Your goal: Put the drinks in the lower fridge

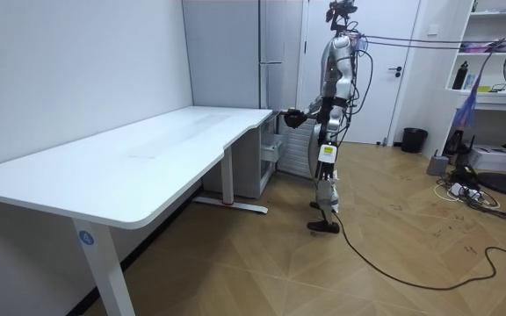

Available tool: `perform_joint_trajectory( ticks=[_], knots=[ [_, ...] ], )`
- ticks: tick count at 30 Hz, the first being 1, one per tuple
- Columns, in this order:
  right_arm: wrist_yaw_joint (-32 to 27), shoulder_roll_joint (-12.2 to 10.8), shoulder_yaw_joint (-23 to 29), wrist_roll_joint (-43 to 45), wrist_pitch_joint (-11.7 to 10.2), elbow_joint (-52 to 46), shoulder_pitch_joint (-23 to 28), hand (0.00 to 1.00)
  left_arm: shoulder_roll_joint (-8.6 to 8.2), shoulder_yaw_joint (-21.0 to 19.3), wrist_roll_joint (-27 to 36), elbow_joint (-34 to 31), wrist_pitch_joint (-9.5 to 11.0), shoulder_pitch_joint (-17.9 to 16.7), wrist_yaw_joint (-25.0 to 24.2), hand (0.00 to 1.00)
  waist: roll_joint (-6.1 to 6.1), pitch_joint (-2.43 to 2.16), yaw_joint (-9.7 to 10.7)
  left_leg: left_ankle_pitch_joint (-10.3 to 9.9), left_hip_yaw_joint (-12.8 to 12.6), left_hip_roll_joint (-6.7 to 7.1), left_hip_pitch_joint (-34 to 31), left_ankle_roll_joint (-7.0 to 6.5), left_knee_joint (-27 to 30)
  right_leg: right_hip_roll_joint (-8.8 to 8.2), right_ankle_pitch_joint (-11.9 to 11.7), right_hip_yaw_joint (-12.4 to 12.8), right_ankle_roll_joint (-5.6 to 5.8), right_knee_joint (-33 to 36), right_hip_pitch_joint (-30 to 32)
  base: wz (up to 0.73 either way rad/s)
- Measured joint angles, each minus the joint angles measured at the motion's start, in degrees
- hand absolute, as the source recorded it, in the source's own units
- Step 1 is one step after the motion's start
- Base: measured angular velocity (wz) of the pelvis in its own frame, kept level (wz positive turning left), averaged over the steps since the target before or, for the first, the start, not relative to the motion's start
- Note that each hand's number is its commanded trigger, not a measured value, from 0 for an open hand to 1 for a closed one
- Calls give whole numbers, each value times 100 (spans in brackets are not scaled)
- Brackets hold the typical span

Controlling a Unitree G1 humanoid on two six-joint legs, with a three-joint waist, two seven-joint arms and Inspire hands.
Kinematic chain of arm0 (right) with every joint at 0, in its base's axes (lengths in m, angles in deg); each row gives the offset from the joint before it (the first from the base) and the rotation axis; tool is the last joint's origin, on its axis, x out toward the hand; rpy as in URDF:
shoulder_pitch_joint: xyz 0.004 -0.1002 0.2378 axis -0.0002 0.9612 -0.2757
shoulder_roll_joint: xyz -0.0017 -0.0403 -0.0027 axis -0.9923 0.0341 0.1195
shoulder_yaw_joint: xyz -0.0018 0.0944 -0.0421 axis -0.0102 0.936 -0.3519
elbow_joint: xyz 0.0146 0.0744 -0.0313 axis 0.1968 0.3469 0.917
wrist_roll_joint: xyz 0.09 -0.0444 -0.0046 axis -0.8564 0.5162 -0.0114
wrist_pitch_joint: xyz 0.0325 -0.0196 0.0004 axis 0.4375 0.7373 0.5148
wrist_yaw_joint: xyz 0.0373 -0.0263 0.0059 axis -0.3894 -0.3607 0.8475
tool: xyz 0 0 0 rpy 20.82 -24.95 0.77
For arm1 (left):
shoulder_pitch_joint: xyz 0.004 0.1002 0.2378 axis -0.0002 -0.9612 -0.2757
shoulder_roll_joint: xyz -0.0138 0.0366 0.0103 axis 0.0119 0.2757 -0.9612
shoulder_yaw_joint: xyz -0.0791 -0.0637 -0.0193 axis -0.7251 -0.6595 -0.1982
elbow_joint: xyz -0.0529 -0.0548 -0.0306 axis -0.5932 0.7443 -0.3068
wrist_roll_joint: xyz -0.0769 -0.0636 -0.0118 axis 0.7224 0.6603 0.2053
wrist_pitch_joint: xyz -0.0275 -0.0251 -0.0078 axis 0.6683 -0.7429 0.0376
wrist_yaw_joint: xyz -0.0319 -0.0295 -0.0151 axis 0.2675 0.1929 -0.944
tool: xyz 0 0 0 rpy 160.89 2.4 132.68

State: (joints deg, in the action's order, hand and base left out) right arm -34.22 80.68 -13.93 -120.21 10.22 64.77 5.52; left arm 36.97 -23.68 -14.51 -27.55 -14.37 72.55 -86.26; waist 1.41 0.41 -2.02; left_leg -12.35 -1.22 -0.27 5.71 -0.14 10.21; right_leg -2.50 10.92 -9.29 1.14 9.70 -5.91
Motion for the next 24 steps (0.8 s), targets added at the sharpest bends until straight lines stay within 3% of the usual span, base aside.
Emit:
perform_joint_trajectory(
  ticks=[18, 24],
  knots=[
    [17, -9, -29, -261, -38, 7, -5, 100, -1, -9, -5, -12, -4, -95, -139, 0, 12, -8, -53, 0, -18, 0, -6, 0, 17, 2, 1, 32, 1, 6, -11, 0],
    [35, 0, 25, -597, -19, 115, -185, 100, 16, -7, -6, -11, -16, 154, -137, 0, 87, -25, -141, -2, 33, 7, -421, -4, 233, -26, -3, -32, -5, 143, 322, 5]
  ],
)
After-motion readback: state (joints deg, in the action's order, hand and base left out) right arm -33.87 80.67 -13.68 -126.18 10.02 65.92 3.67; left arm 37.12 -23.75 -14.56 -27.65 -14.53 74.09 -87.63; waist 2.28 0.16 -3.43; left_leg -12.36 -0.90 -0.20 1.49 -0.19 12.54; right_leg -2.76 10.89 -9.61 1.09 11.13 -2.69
